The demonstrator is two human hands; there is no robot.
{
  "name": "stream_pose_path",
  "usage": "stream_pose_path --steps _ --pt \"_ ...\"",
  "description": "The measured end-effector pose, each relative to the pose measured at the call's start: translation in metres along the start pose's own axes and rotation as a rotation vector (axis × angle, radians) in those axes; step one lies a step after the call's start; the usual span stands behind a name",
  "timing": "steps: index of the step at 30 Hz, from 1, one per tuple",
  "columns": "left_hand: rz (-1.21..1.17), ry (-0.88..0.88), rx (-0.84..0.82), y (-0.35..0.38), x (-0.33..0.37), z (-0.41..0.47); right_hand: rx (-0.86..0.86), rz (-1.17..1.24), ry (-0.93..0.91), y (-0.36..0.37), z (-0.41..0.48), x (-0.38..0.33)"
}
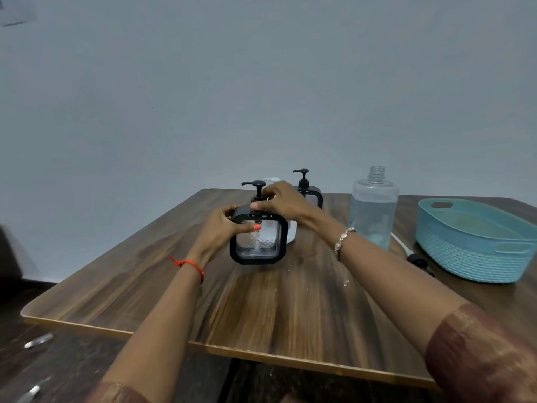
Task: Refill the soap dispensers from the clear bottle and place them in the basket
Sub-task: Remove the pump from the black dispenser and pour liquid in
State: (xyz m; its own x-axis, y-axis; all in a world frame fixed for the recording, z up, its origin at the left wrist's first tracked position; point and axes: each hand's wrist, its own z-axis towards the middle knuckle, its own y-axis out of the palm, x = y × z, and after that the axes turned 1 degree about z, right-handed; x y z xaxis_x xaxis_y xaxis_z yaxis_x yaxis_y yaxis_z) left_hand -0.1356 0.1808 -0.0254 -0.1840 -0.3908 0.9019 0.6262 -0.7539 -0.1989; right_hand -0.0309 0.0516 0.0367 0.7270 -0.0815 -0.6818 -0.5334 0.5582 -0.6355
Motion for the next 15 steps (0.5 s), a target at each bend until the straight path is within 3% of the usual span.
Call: stream_pose_path --steps 6,11,15 --pt "-0.079 0.042 -0.176 0.038 0.021 0.002 -0.035 0.019 -0.027 -0.051 -0.028 0.012" --pt "-0.21 0.039 -0.248 0.066 0.034 -0.002 -0.072 0.196 -0.092 -0.082 -0.053 0.019" --pt "-0.288 0.031 -0.381 0.082 0.044 -0.008 -0.246 0.339 -0.081 -0.103 -0.065 0.027"
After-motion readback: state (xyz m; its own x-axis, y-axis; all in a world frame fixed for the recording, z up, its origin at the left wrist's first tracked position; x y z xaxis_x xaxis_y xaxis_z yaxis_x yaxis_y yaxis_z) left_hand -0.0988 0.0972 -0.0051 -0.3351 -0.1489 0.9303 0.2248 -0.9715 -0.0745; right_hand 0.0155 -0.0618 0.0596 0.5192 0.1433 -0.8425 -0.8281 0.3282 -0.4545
